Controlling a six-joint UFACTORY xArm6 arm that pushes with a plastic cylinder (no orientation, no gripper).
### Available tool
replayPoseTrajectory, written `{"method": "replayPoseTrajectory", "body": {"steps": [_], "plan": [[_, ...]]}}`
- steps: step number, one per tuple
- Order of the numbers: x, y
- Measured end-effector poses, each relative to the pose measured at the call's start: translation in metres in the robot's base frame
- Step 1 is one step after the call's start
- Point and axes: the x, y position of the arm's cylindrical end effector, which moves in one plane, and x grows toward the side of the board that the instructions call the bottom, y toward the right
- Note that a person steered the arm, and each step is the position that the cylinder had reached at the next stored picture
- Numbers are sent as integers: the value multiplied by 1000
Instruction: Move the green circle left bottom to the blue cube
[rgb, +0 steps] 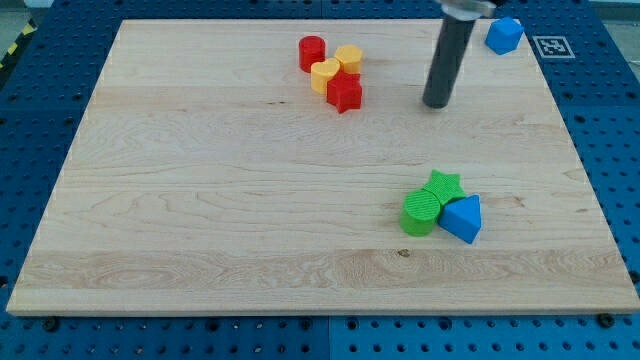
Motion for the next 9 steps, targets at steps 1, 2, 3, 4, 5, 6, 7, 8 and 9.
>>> {"method": "replayPoseTrajectory", "body": {"steps": [1, 2, 3, 4, 5, 6, 7, 8, 9], "plan": [[16, -34], [39, -71], [76, -91], [121, -92], [170, -92], [175, -89], [176, -44], [176, -41], [176, -41]]}}
